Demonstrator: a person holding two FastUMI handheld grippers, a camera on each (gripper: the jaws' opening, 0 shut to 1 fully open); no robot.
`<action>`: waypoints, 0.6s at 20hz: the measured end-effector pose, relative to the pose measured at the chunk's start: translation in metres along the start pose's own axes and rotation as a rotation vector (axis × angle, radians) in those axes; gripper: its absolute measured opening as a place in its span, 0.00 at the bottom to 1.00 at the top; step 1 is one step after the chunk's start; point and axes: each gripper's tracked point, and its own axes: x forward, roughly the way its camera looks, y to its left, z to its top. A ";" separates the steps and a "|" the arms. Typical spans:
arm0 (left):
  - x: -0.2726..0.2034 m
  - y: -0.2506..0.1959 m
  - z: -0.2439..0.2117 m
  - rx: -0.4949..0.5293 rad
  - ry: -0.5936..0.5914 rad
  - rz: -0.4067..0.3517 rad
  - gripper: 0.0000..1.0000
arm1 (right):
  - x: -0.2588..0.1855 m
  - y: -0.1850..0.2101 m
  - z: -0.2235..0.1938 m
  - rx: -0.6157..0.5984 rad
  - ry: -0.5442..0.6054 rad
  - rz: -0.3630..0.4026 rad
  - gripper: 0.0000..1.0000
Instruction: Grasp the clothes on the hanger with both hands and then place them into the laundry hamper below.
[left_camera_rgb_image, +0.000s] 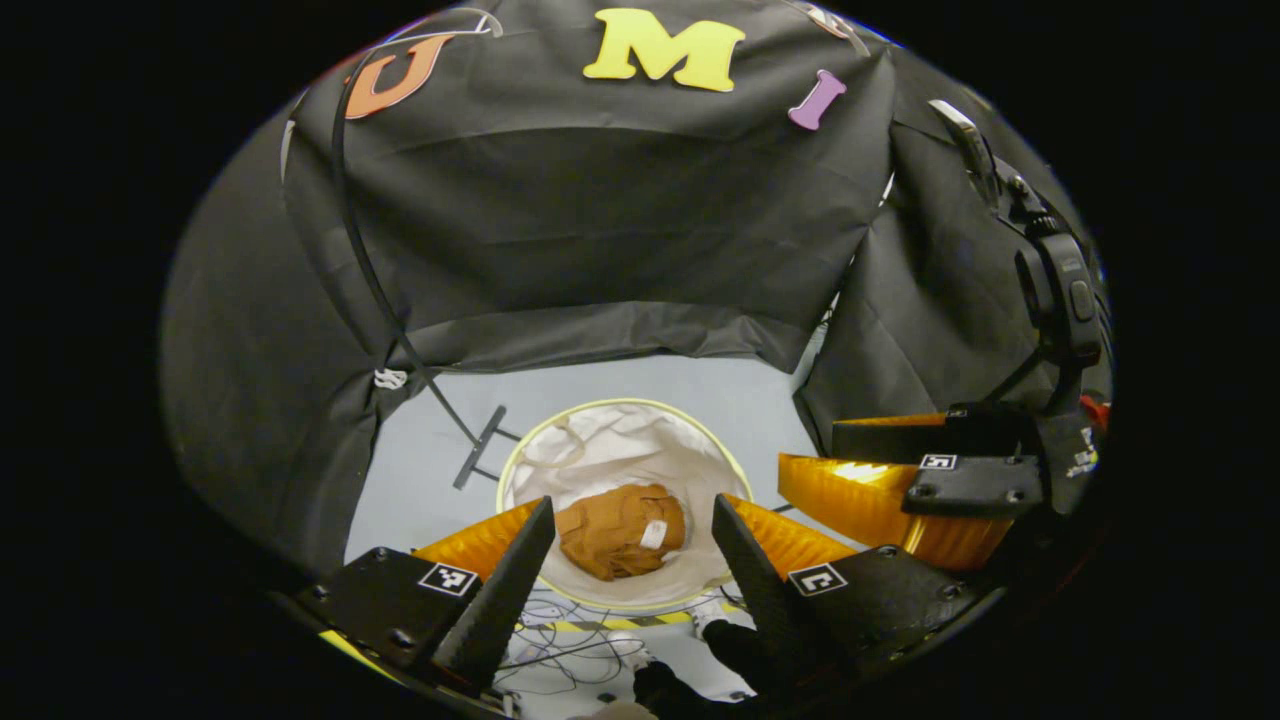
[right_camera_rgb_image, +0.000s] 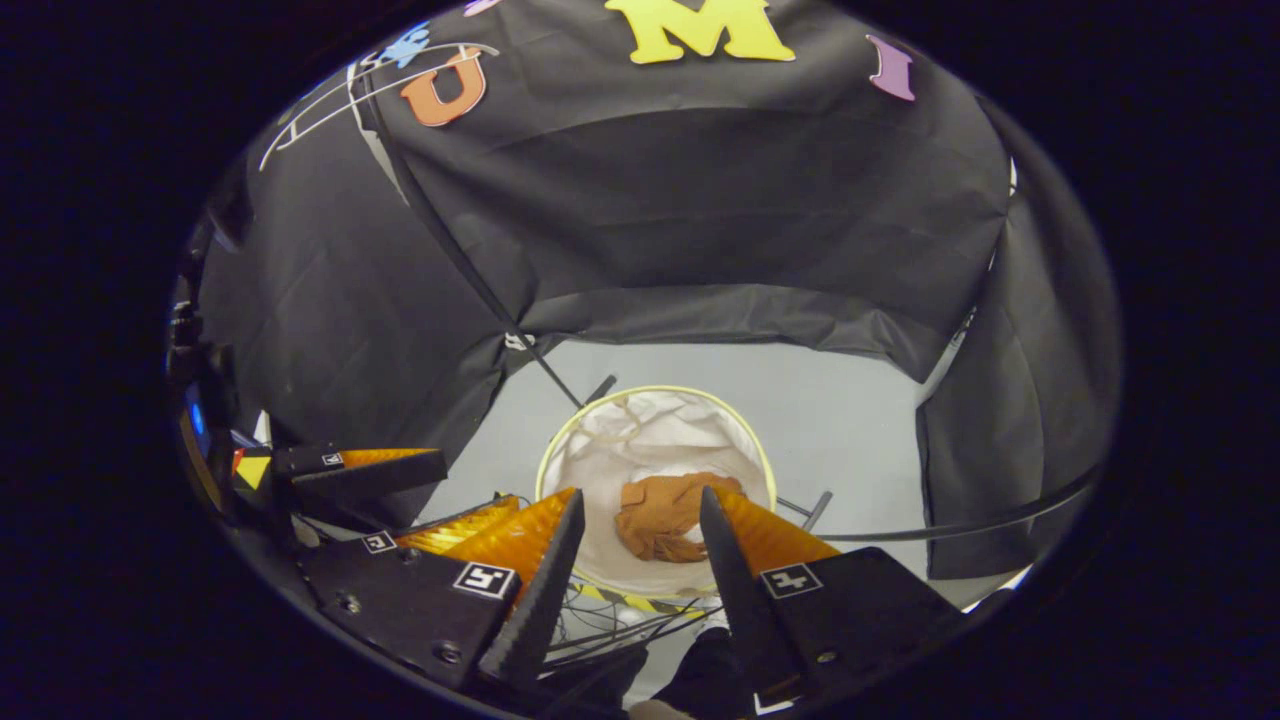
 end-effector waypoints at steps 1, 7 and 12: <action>0.000 0.002 -0.002 -0.006 -0.003 0.002 0.97 | -0.003 0.000 0.000 -0.005 -0.009 -0.002 0.75; -0.038 0.015 0.038 0.035 -0.134 0.067 0.97 | -0.057 0.000 0.037 -0.060 -0.173 -0.056 0.76; -0.131 0.036 0.096 0.072 -0.396 0.124 0.97 | -0.155 0.015 0.096 -0.104 -0.486 -0.122 0.76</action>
